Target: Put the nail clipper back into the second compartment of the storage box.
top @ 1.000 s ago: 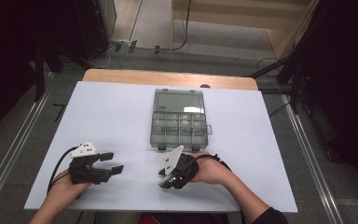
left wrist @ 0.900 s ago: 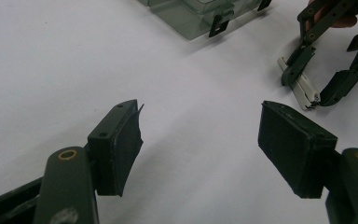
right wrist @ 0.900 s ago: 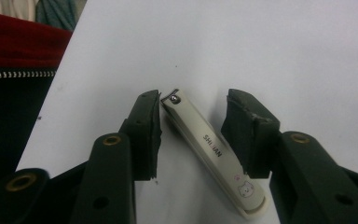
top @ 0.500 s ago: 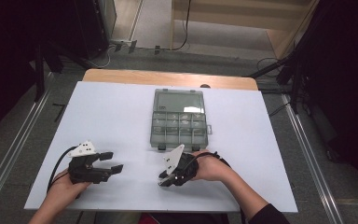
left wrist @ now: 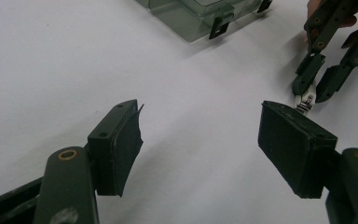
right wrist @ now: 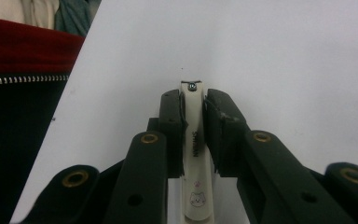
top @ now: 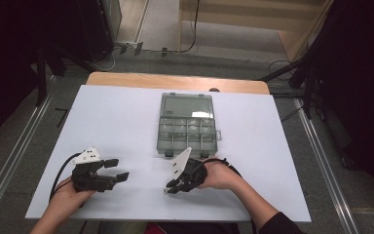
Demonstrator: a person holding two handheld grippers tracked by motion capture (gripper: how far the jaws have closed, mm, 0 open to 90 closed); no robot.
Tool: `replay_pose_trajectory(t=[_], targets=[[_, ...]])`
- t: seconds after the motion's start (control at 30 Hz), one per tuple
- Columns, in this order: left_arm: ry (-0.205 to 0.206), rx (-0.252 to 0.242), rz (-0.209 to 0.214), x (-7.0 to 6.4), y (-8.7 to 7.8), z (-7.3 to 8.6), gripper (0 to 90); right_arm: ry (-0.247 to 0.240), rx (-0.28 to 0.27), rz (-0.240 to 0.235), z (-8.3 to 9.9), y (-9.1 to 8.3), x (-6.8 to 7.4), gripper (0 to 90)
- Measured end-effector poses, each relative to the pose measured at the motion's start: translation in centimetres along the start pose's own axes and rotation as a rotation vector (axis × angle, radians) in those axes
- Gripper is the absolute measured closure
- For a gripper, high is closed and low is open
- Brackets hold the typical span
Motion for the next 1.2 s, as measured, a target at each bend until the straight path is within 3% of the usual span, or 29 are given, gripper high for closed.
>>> replay_pose_trajectory(t=[0.07, 0.33, 0.8, 0.93, 1.2], targets=[[0.001, -0.001, 0.001, 0.0, 0.0, 0.0, 29.5, 0.009, 0.001, -0.014, 0.0, -0.1, 0.1, 78.5], [0.001, -0.001, 0.003, 0.0, 0.1, -0.1, 29.5, 0.083, 0.011, 0.004, 0.0, -0.7, -0.6, 78.5], [0.009, 0.006, 0.019, 0.0, 0.6, -0.5, 29.5, 0.269, 0.024, 0.040, 0.5, -2.1, -1.7, 78.5], [0.010, 0.006, 0.027, 0.0, 0.8, -0.7, 29.5, 0.299, 0.028, 0.059, 0.8, -2.4, -2.1, 78.5], [0.015, 0.012, 0.036, 0.1, 1.2, -1.1, 29.5, 0.442, 0.033, 0.102, 1.4, -3.3, -3.2, 78.5]])
Point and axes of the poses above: each handheld gripper's, and its own axes: y roughly forward along the jaws, z roughly out of its underside, x roughly to its left, the point moved 10 cm from there along y, roughly forward along the jaws, and after that the axes turned 14 degrees about z, right-handed, at the moved point
